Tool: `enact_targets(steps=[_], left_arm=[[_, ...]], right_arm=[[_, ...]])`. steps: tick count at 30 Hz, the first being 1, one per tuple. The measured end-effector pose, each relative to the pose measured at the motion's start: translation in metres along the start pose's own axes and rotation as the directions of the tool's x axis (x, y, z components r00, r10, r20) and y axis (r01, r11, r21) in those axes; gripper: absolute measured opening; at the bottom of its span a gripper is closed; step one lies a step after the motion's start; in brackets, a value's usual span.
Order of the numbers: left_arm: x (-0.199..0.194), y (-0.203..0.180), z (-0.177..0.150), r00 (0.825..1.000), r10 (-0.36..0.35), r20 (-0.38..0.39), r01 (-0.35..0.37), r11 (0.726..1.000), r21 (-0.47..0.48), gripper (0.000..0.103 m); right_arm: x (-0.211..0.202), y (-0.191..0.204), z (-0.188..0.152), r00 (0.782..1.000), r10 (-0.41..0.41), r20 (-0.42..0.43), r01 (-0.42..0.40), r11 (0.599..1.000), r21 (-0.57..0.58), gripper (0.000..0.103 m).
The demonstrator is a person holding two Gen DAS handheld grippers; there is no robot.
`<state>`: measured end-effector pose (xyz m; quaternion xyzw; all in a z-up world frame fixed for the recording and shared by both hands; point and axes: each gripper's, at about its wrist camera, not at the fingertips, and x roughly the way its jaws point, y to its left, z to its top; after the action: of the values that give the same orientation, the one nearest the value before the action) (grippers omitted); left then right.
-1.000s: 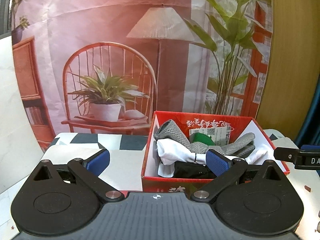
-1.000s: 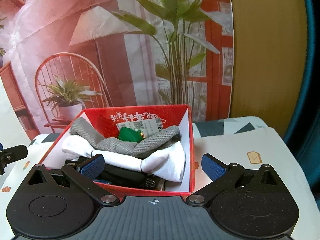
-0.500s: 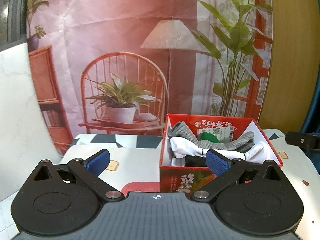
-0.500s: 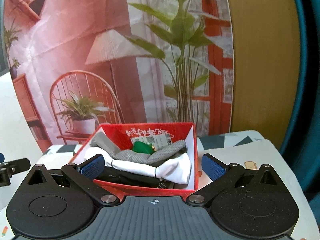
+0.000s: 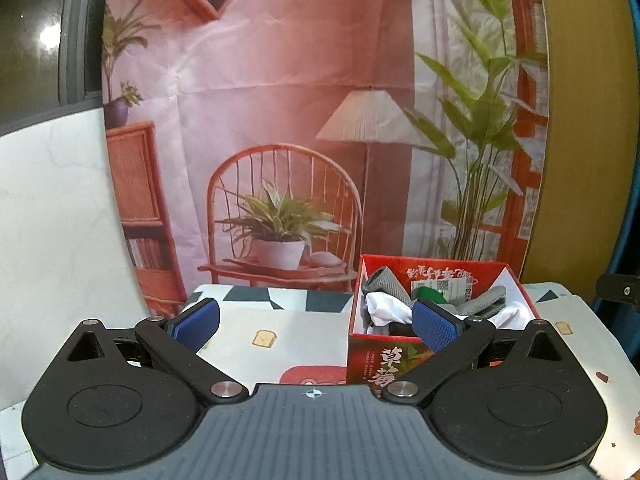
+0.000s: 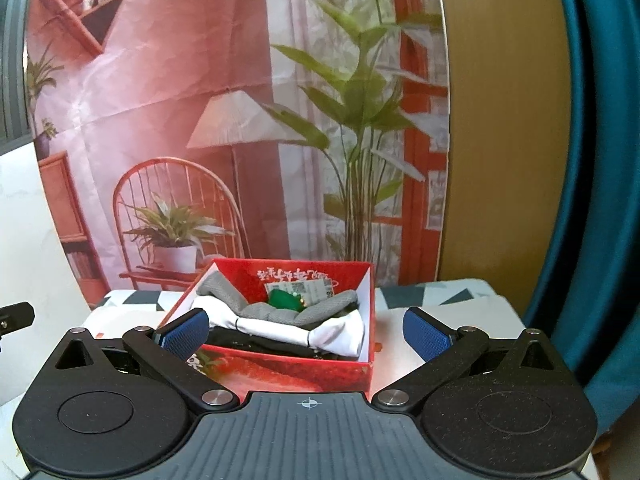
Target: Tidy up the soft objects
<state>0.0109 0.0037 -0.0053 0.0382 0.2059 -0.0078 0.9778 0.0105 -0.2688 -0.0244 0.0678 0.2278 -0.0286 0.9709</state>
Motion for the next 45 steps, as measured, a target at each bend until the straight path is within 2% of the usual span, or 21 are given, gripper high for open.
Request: enact_targets(steps=[9,45], left_arm=[[-0.027,0.001,0.002,1.0,0.01,0.03,-0.01,1.0,-0.003,0.103],[-0.016,0.009,-0.002,1.0,-0.004,-0.025,0.004,1.0,-0.012,0.103]], right_arm=[[-0.034,-0.005,0.0,0.999,-0.03,0.027,0.031,1.0,-0.005,0.103],[-0.025,-0.008,-0.007,0.999,-0.051,0.012,0.052,0.998,-0.024,0.103]])
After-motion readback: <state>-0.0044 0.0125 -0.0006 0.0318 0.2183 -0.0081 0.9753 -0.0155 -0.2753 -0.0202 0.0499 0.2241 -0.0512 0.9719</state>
